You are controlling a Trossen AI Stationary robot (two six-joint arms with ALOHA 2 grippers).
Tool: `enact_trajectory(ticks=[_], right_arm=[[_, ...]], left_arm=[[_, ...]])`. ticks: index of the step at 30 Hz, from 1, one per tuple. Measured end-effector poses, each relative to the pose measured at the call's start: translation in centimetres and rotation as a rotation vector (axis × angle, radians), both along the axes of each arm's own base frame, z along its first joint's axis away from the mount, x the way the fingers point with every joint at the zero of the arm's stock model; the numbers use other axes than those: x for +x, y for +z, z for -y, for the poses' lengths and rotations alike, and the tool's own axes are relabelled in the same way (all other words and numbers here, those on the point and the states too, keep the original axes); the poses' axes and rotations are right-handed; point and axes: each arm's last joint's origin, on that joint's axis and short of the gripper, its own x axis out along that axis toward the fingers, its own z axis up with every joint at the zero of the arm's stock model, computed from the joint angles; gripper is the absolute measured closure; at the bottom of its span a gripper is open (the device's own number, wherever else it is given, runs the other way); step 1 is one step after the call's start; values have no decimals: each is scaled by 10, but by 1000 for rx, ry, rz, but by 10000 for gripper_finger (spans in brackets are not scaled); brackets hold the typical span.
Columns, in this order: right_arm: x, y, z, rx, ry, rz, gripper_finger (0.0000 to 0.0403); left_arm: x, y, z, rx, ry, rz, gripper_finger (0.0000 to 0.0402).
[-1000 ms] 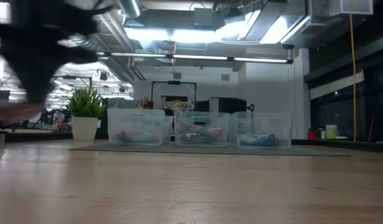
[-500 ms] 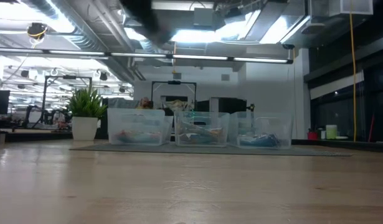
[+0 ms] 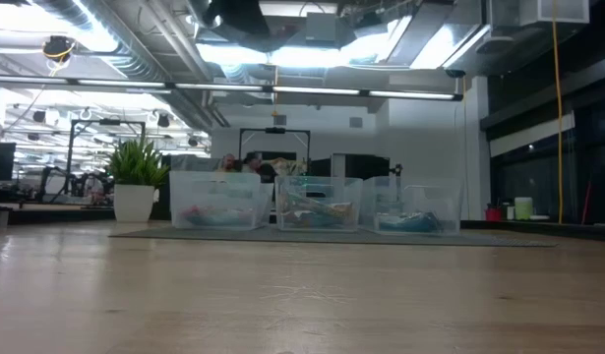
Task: Pick and place Granola Bars by type
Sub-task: Put the red snack bar into the left transparent bin
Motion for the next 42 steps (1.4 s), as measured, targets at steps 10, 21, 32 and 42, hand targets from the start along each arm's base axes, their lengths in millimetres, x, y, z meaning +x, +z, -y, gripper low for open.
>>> enact_trajectory(ticks=[10, 21, 32, 42], right_arm=[[0, 0, 0, -5, 1, -4, 228], [0, 0, 0, -5, 1, -4, 228], [0, 0, 0, -23, 0, -7, 228], [0, 0, 0, 0, -1, -3, 228]], left_arm=[[-12, 33, -28, -3, 38, 97, 385], [-28, 28, -51, -156, 54, 81, 385], [-24, -26, -80, -379, 116, -237, 384], [14, -89, -96, -519, 57, -415, 384]])
